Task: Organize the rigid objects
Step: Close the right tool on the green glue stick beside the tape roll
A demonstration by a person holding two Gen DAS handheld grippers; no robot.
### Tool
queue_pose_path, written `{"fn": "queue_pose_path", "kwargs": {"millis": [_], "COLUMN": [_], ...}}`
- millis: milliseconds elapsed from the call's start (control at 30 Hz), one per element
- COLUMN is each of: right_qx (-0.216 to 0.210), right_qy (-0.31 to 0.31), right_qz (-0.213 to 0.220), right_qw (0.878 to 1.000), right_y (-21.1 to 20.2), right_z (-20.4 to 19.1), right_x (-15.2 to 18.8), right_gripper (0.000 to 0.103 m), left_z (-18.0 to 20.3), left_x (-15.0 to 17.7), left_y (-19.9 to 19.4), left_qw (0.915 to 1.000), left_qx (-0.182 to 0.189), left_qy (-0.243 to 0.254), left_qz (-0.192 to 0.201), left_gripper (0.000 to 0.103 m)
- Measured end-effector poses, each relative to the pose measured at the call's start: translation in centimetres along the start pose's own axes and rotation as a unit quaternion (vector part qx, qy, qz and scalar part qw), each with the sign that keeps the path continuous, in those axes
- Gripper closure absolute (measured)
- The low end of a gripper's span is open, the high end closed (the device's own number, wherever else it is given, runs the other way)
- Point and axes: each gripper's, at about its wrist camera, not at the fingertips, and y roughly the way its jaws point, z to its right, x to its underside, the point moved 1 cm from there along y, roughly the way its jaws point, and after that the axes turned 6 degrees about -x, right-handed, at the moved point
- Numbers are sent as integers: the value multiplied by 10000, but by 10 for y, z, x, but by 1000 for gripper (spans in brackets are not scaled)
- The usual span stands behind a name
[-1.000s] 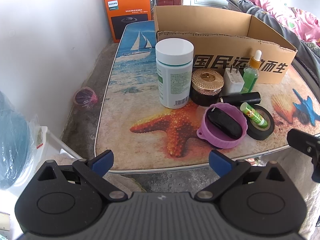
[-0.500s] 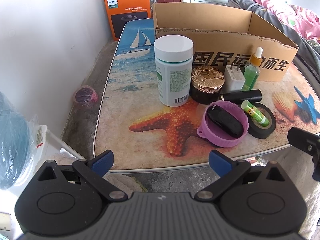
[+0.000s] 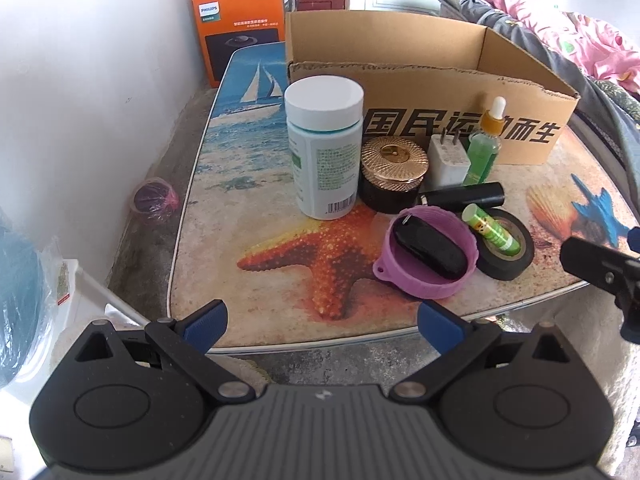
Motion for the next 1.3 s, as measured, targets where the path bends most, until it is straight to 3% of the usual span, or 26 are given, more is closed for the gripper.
{"fn": "queue_pose_path", "kwargs": {"millis": [167, 300, 433, 500, 633, 900, 1133, 1267, 1300], "right_qx": [-385, -825, -1312, -1563, -1929, -2460, -2747, -2811, -2855], "right_qy": [18, 62, -82, -204, -391, -962, -1110, -1066, -989], "right_qz": [641, 794, 633, 455, -98, -913, -1323, -1300, -1256], "right_qw": [9972, 9934, 9893, 9865, 9804, 9602, 9459, 9448, 9450], "right_y": [-14, -16, -5, 6, 37, 82, 108, 115, 115], "right_z": [14, 26, 31, 31, 31, 29, 36, 43, 45], "right_x": [-8, -19, -30, -34, -38, -39, -43, -44, -45], "right_gripper": [1, 2, 17, 27, 51, 68, 82, 89, 95], "left_z": [14, 26, 44, 55, 75, 91, 94, 98, 100], "left_x": [-3, -6, -9, -11, -14, -23, -28, -29, -30], "left_y": [-8, -15, -19, -17, -8, 17, 34, 35, 35], "left_qw": [9974, 9892, 9791, 9757, 9714, 9695, 9710, 9695, 9688], "left_qx": [458, 999, 1266, 1259, 1298, 1497, 1506, 1508, 1514], "left_qy": [295, 471, 826, 1055, 1433, 1662, 1697, 1767, 1794], "left_qz": [462, 962, 1359, 1447, 1379, 1000, 760, 784, 795], "left_gripper": [1, 1, 5, 13, 29, 62, 68, 68, 68]}}
